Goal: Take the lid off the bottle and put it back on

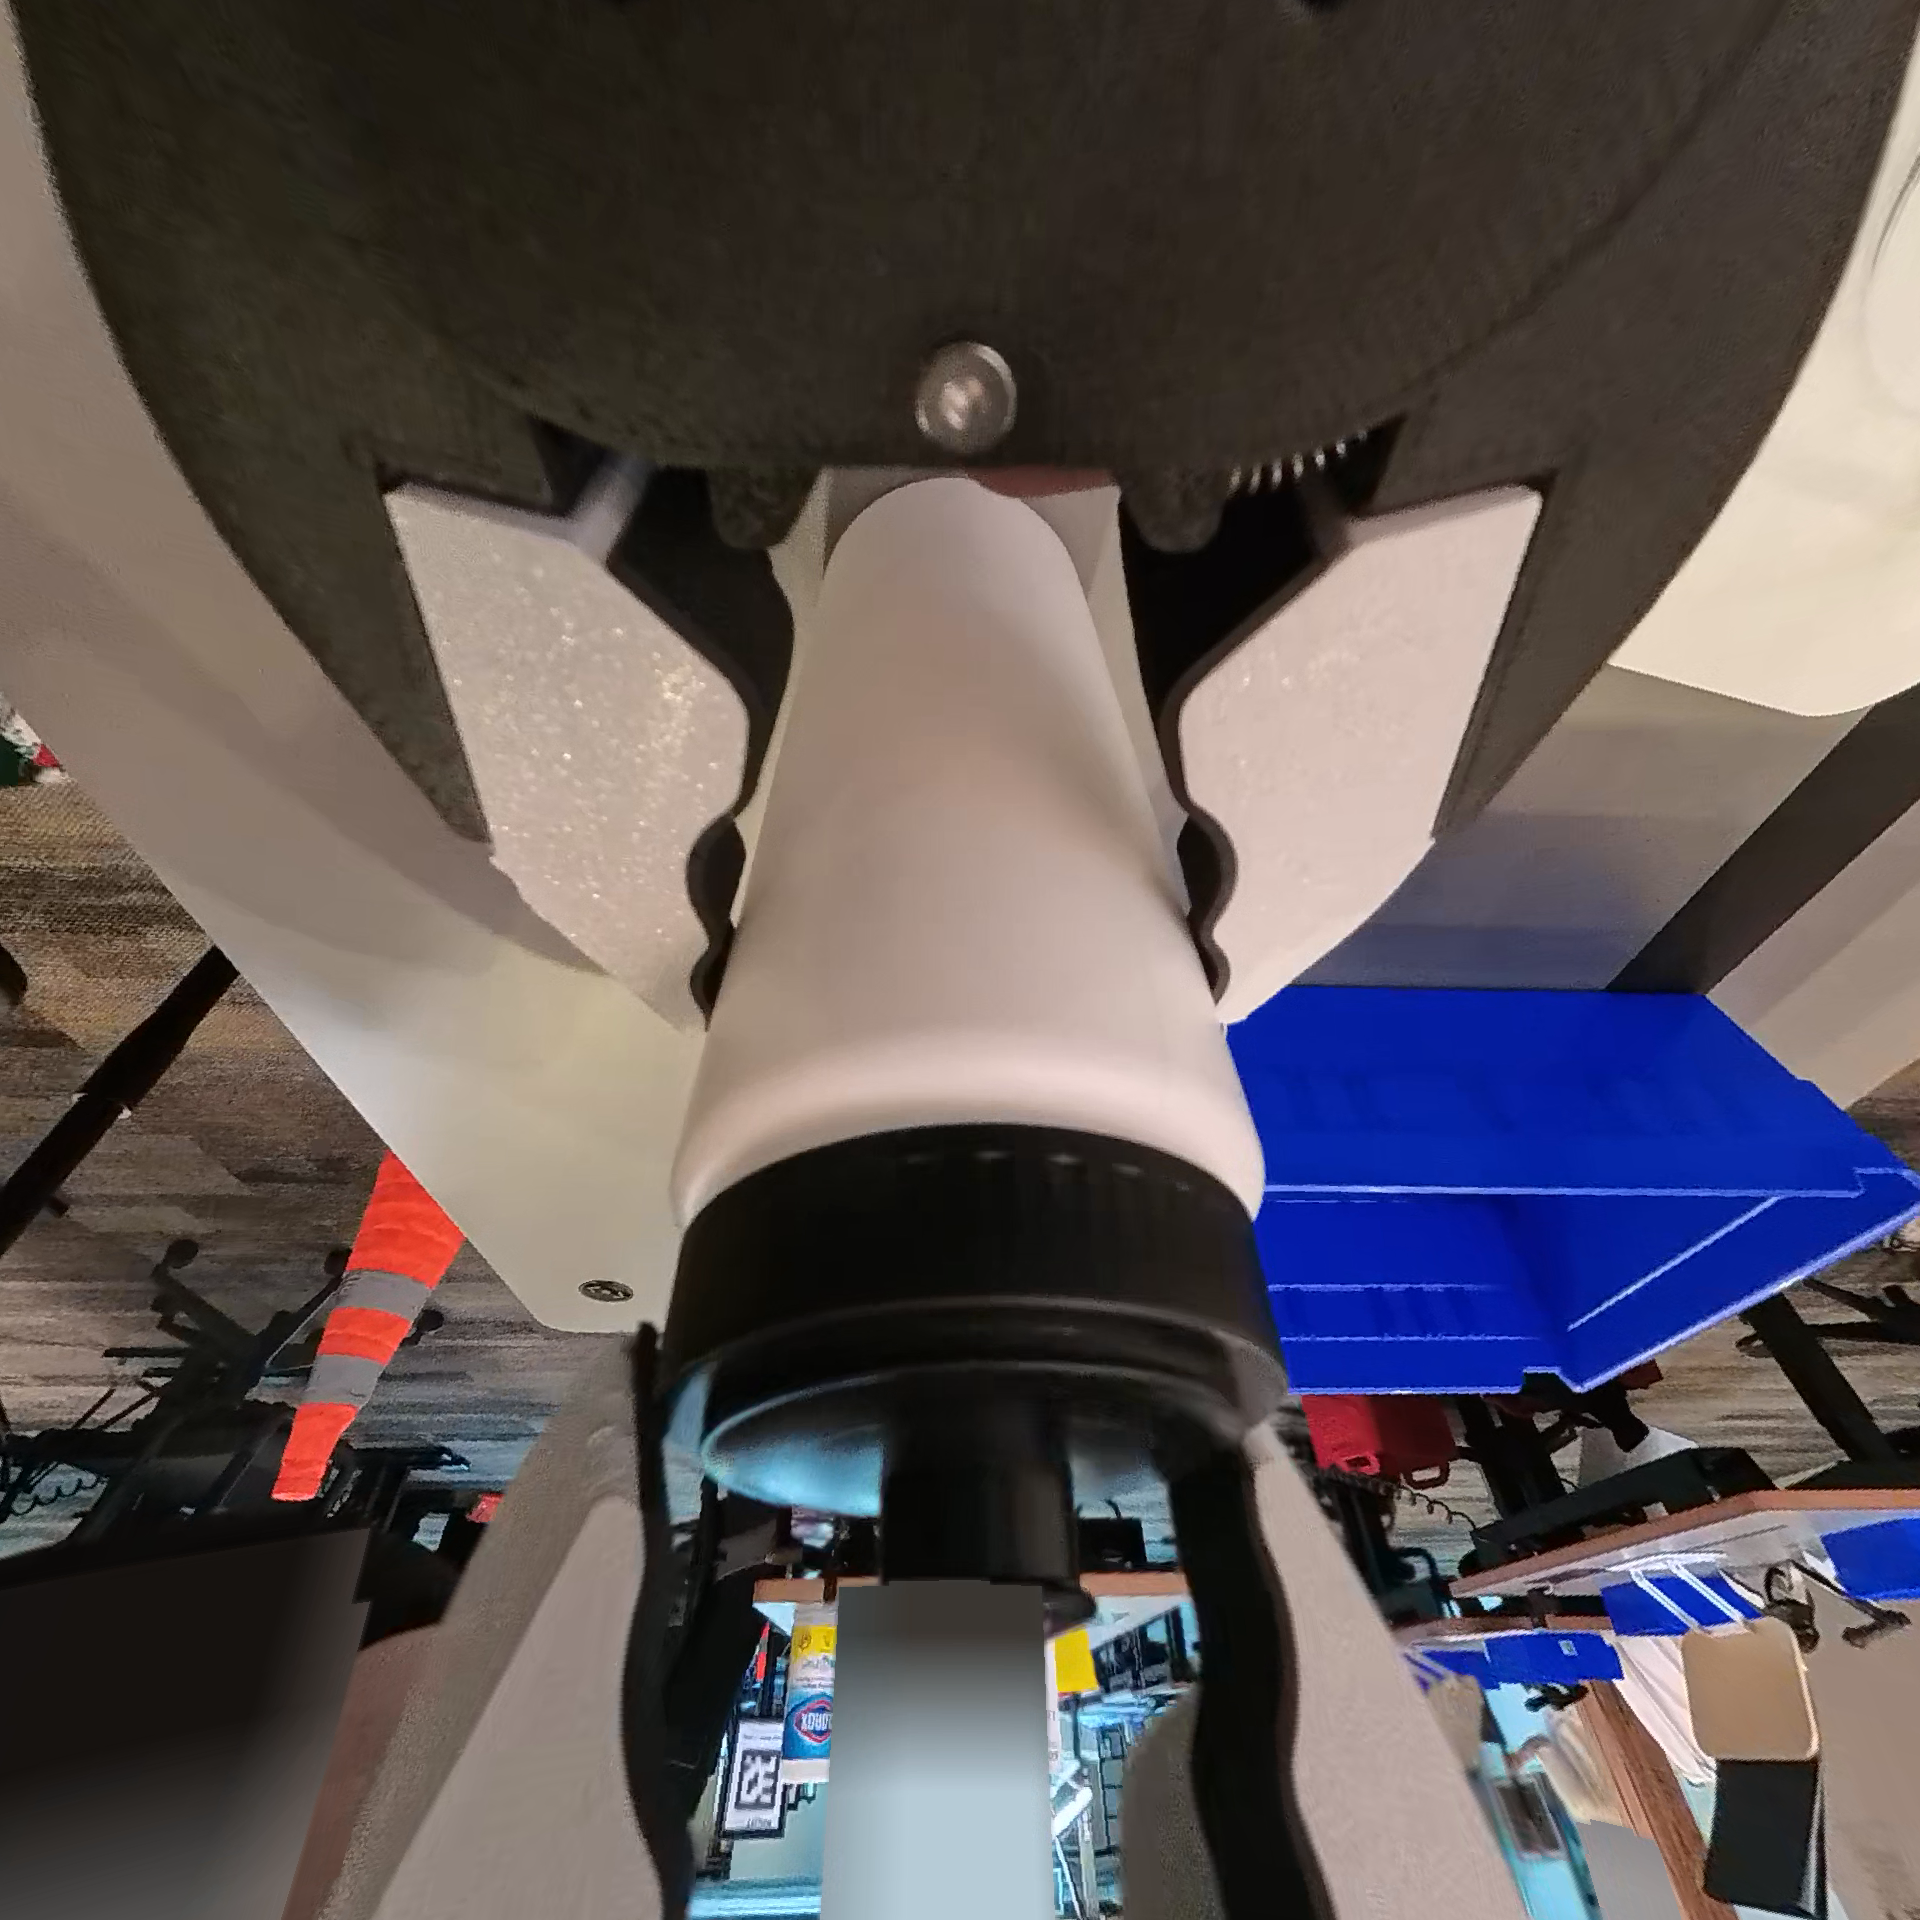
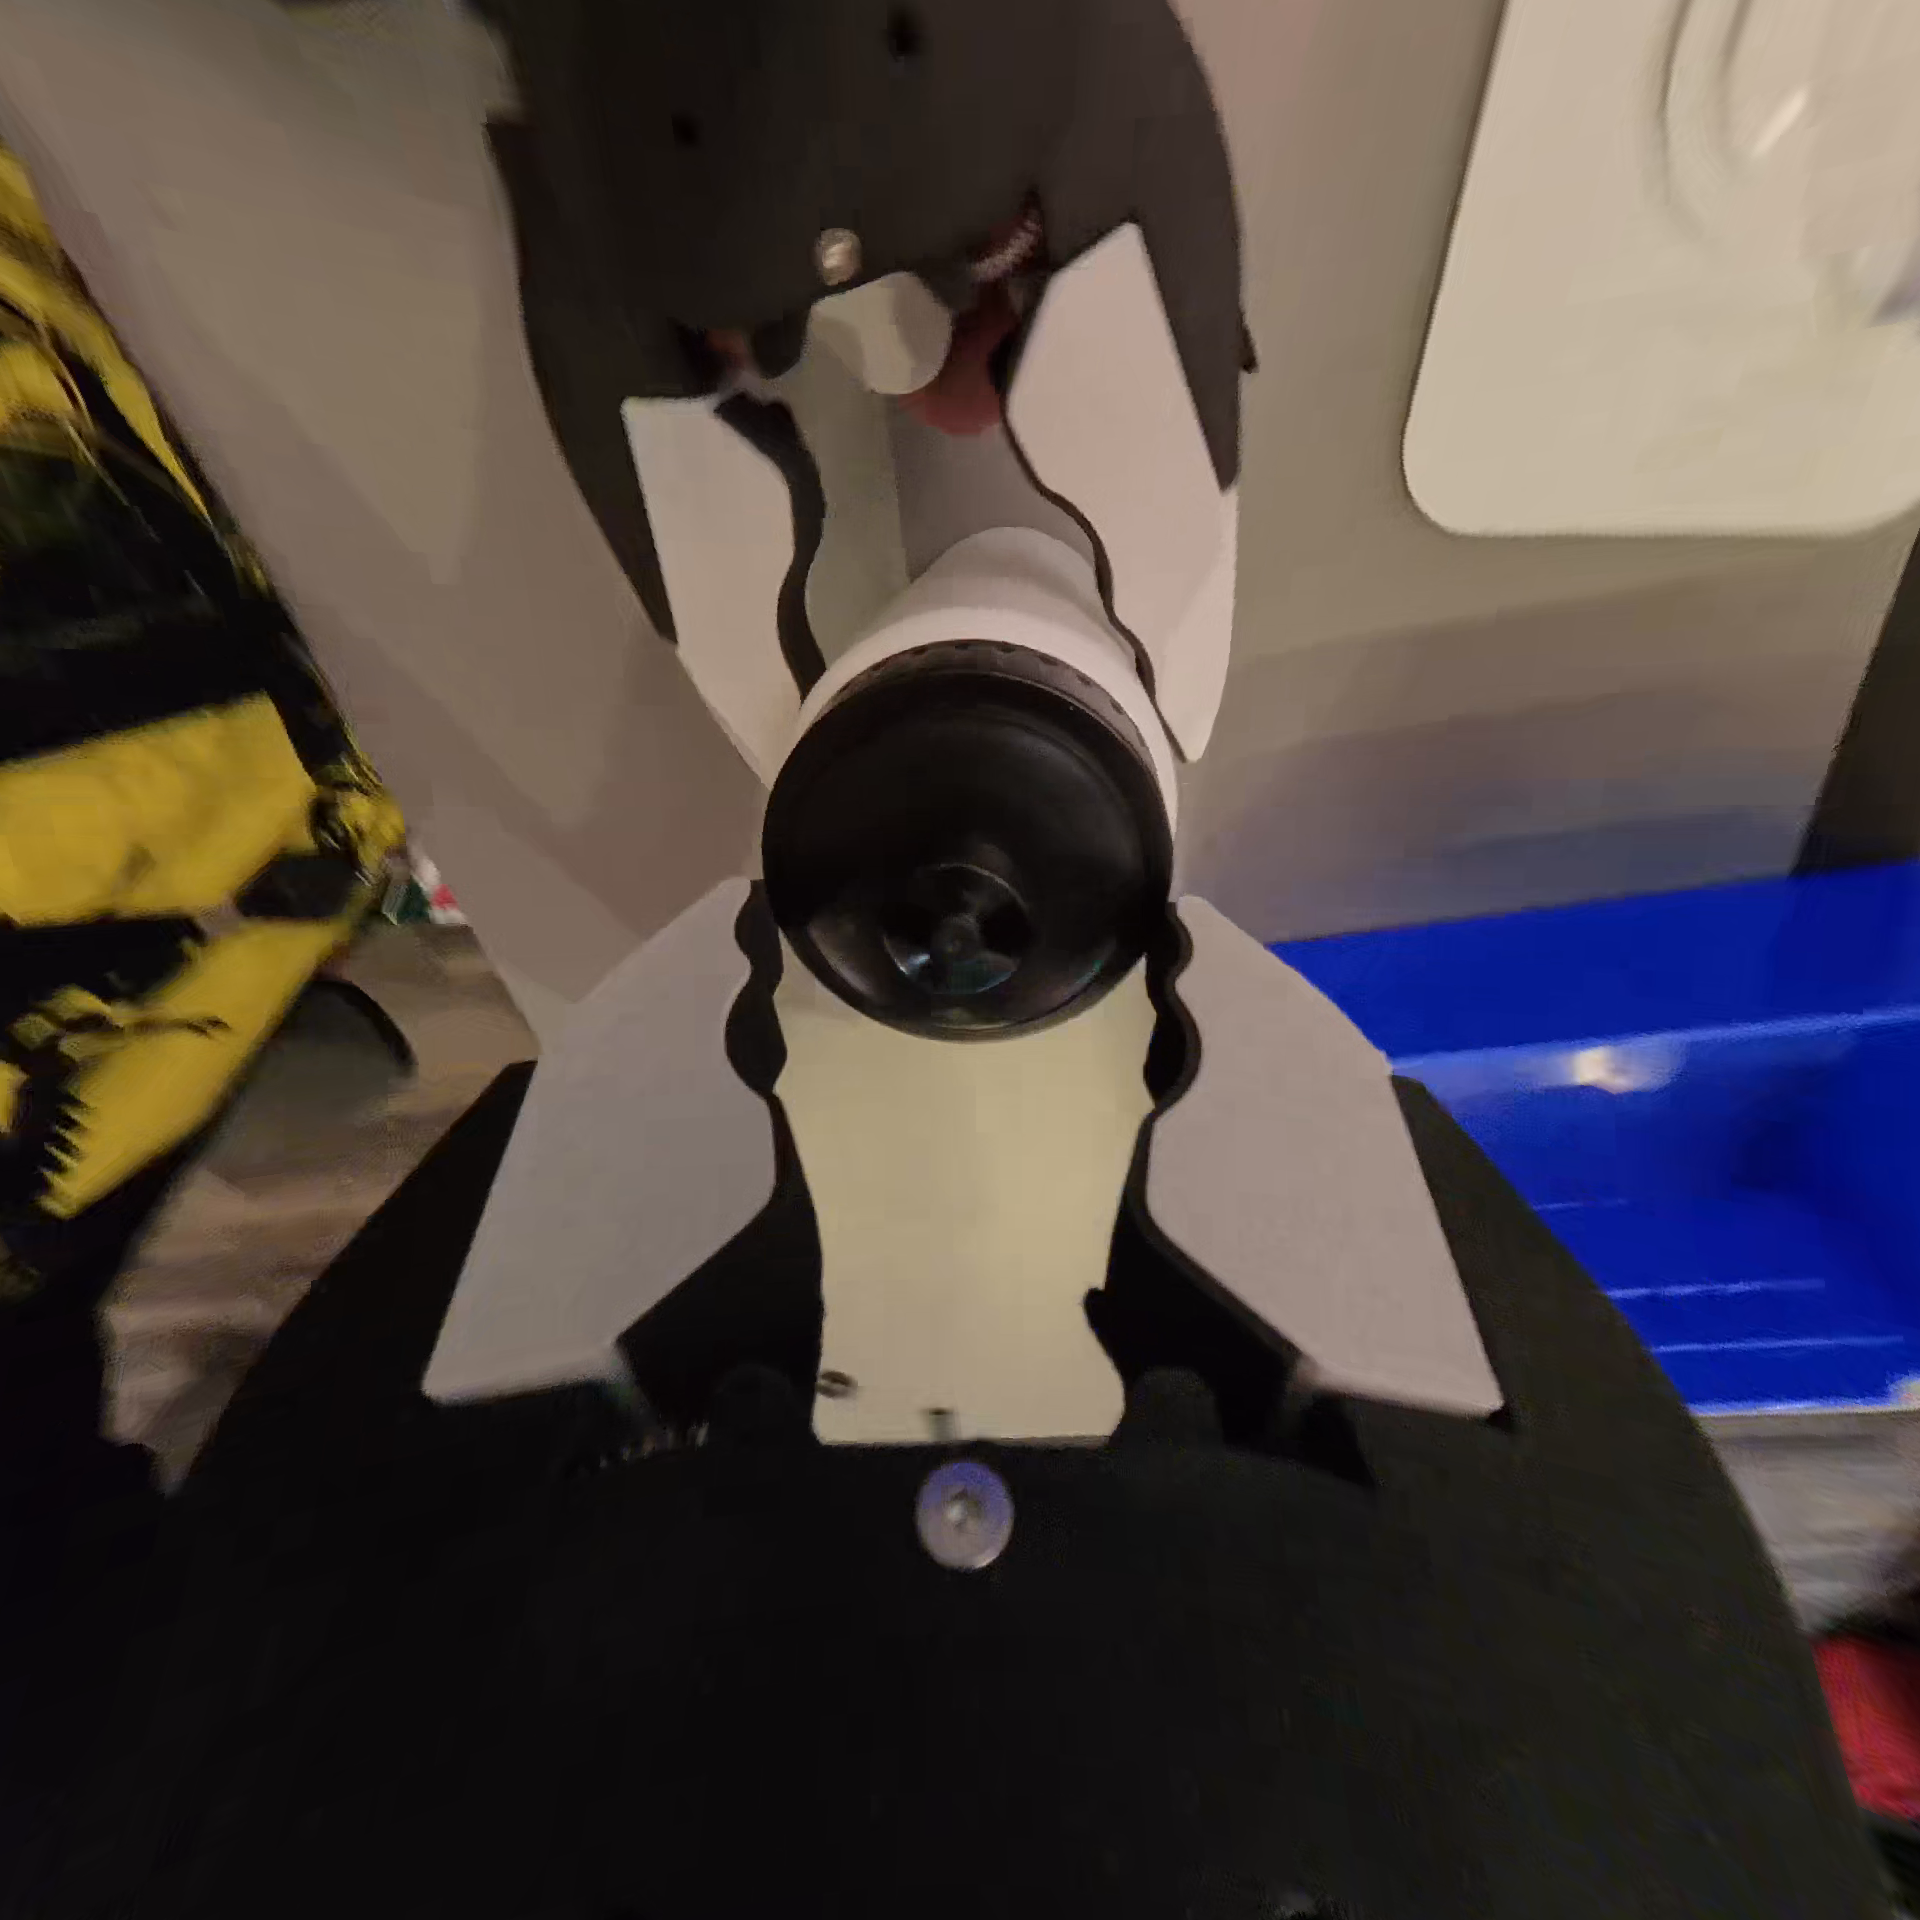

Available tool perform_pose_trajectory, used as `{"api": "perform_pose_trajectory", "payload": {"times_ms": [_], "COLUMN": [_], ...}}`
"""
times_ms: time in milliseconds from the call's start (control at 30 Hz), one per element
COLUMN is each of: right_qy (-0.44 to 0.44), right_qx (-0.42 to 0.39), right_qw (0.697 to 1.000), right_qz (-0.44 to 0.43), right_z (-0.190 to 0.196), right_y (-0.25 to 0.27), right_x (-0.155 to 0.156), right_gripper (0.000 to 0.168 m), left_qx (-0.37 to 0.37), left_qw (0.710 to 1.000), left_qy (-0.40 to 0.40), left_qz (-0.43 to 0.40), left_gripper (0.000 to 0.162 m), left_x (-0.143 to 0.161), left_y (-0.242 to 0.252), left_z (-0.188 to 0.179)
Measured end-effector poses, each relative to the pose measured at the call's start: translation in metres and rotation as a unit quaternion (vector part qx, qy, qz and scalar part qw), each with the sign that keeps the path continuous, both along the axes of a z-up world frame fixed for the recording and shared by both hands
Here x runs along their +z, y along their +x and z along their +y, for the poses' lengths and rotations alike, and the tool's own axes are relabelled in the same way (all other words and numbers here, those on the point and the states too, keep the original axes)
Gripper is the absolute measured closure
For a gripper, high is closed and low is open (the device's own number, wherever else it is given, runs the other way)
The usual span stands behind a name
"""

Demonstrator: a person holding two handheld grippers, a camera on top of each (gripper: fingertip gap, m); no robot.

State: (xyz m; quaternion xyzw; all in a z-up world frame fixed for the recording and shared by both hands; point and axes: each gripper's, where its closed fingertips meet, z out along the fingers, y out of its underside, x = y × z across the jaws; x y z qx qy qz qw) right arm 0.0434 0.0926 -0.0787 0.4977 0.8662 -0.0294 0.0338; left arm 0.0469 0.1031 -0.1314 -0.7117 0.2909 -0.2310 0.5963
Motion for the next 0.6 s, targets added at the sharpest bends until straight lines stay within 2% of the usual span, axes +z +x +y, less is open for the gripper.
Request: {"api": "perform_pose_trajectory", "payload": {"times_ms": [100,167,233,300,333,367,400,467,533,600], "right_qy": [-0.002,-0.002,0.015,0.036,0.035,0.036,0.039,0.032,0.014,0.017], "right_qx": [-0.035,0.014,0.066,0.115,0.133,0.142,0.14,0.098,-0.007,-0.032], "right_qw": [0.999,1.0,0.997,0.992,0.99,0.989,0.989,0.995,1.0,0.999], "right_qz": [0.012,0.019,0.032,0.025,0.021,0.017,0.012,0.007,0.0,0.007], "right_z": [-0.003,-0.0039,0.0005,0.005,0.0036,0.0025,0.0027,0.0019,0.0001,-0.0026], "right_y": [-0.0017,-0.0028,-0.0044,-0.002,-0.0011,-0.001,-0.0012,0.0,-0.0017,-0.0016], "right_x": [-0.0001,0.0016,0.003,0.0019,0.0004,-0.0012,-0.0023,-0.0023,-0.0024,-0.0023], "right_gripper": [0.099,0.098,0.084,0.084,0.088,0.098,0.098,0.098,0.098,0.098], "left_qx": [-0.001,-0.003,-0.003,-0.003,-0.003,-0.002,-0.003,-0.003,-0.001,-0.006], "left_qw": [1.0,1.0,1.0,1.0,1.0,1.0,1.0,1.0,1.0,1.0], "left_qy": [0.001,0.002,0.002,0.002,0.002,0.002,0.002,0.002,-0.001,0.003], "left_qz": [0.0,0.004,0.004,0.003,0.002,0.002,0.001,0.001,-0.007,-0.003], "left_gripper": [0.078,0.078,0.078,0.078,0.078,0.078,0.078,0.078,0.078,0.078], "left_x": [0.0,-0.0001,0.0,-0.0001,0.0,0.0,0.0,0.0,0.0004,0.0002], "left_y": [-0.0005,0.0013,0.0014,0.0013,0.0013,0.0013,0.0011,0.0014,-0.0006,0.0002], "left_z": [-0.0005,-0.0008,-0.0009,-0.0007,-0.0006,-0.0005,-0.0006,-0.0005,0.0004,-0.0013]}}
